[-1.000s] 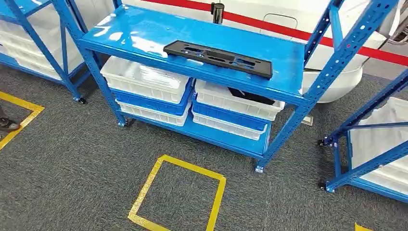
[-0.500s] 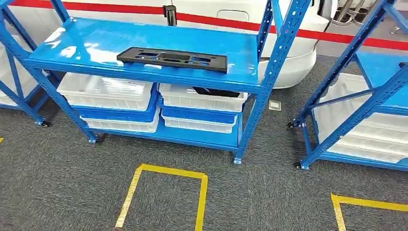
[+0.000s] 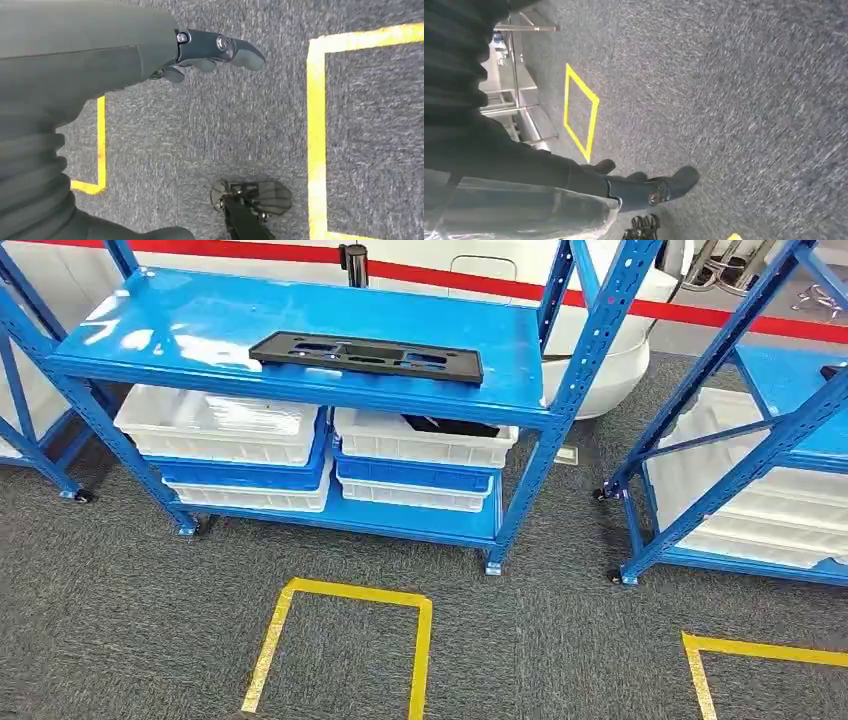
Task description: Take the parts from the cabinet and place them on the table.
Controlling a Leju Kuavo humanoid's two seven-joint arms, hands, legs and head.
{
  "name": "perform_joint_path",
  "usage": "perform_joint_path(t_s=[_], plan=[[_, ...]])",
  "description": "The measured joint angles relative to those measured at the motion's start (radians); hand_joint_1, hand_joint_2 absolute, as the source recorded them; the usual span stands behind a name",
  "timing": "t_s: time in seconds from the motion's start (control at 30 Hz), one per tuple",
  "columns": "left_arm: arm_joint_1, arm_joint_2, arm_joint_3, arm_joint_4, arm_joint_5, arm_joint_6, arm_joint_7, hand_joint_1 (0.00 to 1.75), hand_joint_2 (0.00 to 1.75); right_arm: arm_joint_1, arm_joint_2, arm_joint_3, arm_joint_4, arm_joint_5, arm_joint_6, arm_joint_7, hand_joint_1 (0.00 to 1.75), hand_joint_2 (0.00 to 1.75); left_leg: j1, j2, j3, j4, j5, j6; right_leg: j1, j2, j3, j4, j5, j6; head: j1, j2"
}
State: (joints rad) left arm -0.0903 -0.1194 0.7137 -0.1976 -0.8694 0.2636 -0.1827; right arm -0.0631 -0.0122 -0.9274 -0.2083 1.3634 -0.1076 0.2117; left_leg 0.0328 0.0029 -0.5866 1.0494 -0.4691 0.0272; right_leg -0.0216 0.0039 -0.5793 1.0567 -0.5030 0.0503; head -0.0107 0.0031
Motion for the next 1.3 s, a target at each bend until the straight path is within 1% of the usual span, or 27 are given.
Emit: perform_joint_path(t_s=[0.03,0.07,0.1,0.13,0.17,0.2,0.23,0.27,0.3,0.4,0.43,0.53,0.63,0.73,0.77,0.93,1.2,1.23,1.27,1.3], plan=[[-0.001,0.001,0.0,0.0,0.0,0.0,0.0,0.0,1.75,-0.002,0.001,0.0,0.0,0.0,0.0,-0.004,0.0,1.75,-0.004,0.001,0.002,0.001,0.0,-0.001,-0.001,-0.008,0.033,-0.075,0.019,0.003,0.0,0.0],[-0.001,0.001,0.0,-0.001,0.0,0.0,-0.001,0.0,1.75,-0.002,0.001,0.0,0.0,0.0,-0.001,-0.005,0.0,1.75,-0.008,0.001,0.004,0.0,-0.006,-0.008,0.011,-0.008,0.032,-0.077,0.029,0.004,0.001,0.0],[-0.001,0.001,0.0,-0.001,-0.001,0.0,-0.002,0.0,1.75,-0.003,0.001,0.0,0.0,-0.001,-0.001,-0.005,0.0,1.75,-0.008,0.001,0.004,0.0,-0.004,-0.009,0.013,-0.006,0.03,-0.075,0.028,-0.007,-0.002,0.0],[-0.001,0.001,0.0,-0.001,-0.001,0.0,-0.002,0.0,1.75,-0.002,0.001,0.0,0.0,-0.001,-0.002,-0.004,0.0,1.75,-0.007,0.001,0.005,-0.002,-0.004,-0.01,0.014,-0.006,0.03,-0.075,0.029,-0.008,-0.002,0.0],[-0.001,0.001,0.0,-0.001,-0.001,0.0,-0.002,0.0,1.75,-0.002,0.001,0.0,0.0,-0.001,-0.003,-0.004,0.0,1.75,-0.006,0.001,0.006,-0.003,-0.002,-0.013,0.018,-0.006,0.03,-0.075,0.03,-0.008,0.0,0.0],[-0.001,0.001,0.0,0.0,-0.001,0.0,-0.002,0.0,1.75,0.0,0.001,0.0,0.0,-0.001,-0.004,-0.004,0.0,1.75,-0.005,0.001,0.006,-0.006,0.0,-0.015,0.019,-0.006,0.03,-0.075,0.032,-0.012,-0.002,0.0],[-0.001,0.001,0.0,-0.001,-0.001,0.0,-0.002,0.0,1.75,0.001,0.001,0.0,0.0,-0.001,-0.004,-0.004,0.0,1.75,-0.005,0.001,0.007,-0.008,0.002,-0.017,0.019,-0.006,0.029,-0.075,0.033,-0.012,0.0,0.0],[-0.001,0.001,0.0,0.0,-0.001,-0.001,-0.003,0.0,1.75,0.001,0.002,0.0,0.0,-0.001,-0.004,-0.004,0.0,1.75,-0.004,0.001,0.008,-0.01,0.003,-0.019,0.021,-0.006,0.029,-0.075,0.034,-0.014,-0.002,0.0],[-0.001,0.001,0.0,-0.001,-0.001,-0.002,-0.004,0.0,1.75,0.001,0.002,0.0,0.0,-0.001,-0.004,-0.003,0.0,1.75,-0.004,0.001,0.009,-0.012,0.004,-0.02,0.022,-0.006,0.029,-0.075,0.035,-0.015,-0.001,0.0],[-0.001,0.002,0.0,-0.001,-0.001,-0.007,-0.006,0.0,1.75,0.001,0.002,0.0,0.0,-0.001,-0.004,0.001,0.0,1.75,-0.004,0.002,0.011,-0.017,0.006,-0.023,0.022,-0.006,0.03,-0.075,0.035,-0.016,-0.002,0.0],[-0.001,0.002,0.001,0.0,0.002,-0.02,-0.006,0.0,1.75,0.001,0.003,0.0,0.0,-0.001,-0.004,0.003,0.0,1.75,-0.004,0.002,0.012,-0.019,0.006,-0.024,0.023,-0.005,0.031,-0.075,0.035,-0.016,-0.001,0.0],[-0.001,0.002,0.005,0.0,0.013,-0.043,-0.001,0.0,1.75,0.001,0.003,0.0,0.0,-0.001,-0.004,0.006,0.0,1.75,-0.004,0.002,0.017,-0.023,0.007,-0.024,0.028,-0.005,0.032,-0.078,0.034,-0.017,-0.001,0.0],[-0.001,0.002,0.009,0.0,0.018,-0.065,0.016,0.0,1.75,0.0,0.004,0.0,0.0,0.0,-0.004,0.017,0.0,1.75,-0.004,0.002,0.017,-0.023,0.006,-0.025,0.029,-0.005,0.033,-0.078,0.034,-0.018,-0.002,0.0],[-0.001,0.002,0.012,0.0,0.018,-0.067,0.022,0.0,1.75,0.0,0.004,0.0,0.0,0.0,-0.002,0.022,0.0,1.75,-0.005,0.003,0.017,-0.023,0.007,-0.025,0.031,-0.005,0.034,-0.078,0.034,-0.019,-0.001,0.0],[-0.001,0.002,0.013,0.0,0.018,-0.067,0.023,0.0,1.75,0.0,0.004,0.0,0.0,0.0,0.0,0.022,0.0,1.75,-0.005,0.003,0.017,-0.023,0.007,-0.025,0.031,-0.005,0.034,-0.078,0.035,-0.021,-0.001,0.0],[0.0,0.002,0.011,-0.001,0.018,-0.067,0.034,0.0,1.75,0.001,0.004,0.004,0.0,-0.005,0.006,0.032,0.0,1.75,-0.005,0.003,0.017,-0.023,0.007,-0.025,0.031,-0.005,0.034,-0.078,0.035,-0.021,-0.001,0.0],[0.028,0.016,-0.071,-0.018,0.138,-0.096,0.057,0.0,1.75,0.026,0.003,0.113,-0.009,-0.193,0.012,0.004,0.0,1.75,-0.005,0.003,0.017,-0.023,0.007,-0.025,0.031,-0.005,0.034,-0.079,0.035,-0.021,-0.001,0.0],[0.033,0.018,-0.084,-0.021,0.156,-0.1,0.06,0.0,1.75,0.03,0.003,0.131,-0.012,-0.221,0.016,-0.003,0.0,0.0,-0.005,0.003,0.017,-0.023,0.007,-0.025,0.031,-0.005,0.034,-0.079,0.035,-0.021,-0.001,0.0],[0.037,0.019,-0.096,-0.025,0.171,-0.103,0.062,0.0,1.75,0.033,0.002,0.146,-0.014,-0.245,0.018,-0.006,0.0,0.0,-0.005,0.003,0.017,-0.023,0.007,-0.025,0.031,-0.005,0.034,-0.079,0.035,-0.021,-0.001,0.0],[0.041,0.022,-0.108,-0.028,0.187,-0.108,0.065,0.0,0.0,0.037,0.003,0.162,-0.017,-0.271,0.021,-0.01,0.0,0.0,-0.005,0.003,0.017,-0.023,0.007,-0.025,0.031,-0.005,0.034,-0.079,0.035,-0.021,-0.001,0.0]])
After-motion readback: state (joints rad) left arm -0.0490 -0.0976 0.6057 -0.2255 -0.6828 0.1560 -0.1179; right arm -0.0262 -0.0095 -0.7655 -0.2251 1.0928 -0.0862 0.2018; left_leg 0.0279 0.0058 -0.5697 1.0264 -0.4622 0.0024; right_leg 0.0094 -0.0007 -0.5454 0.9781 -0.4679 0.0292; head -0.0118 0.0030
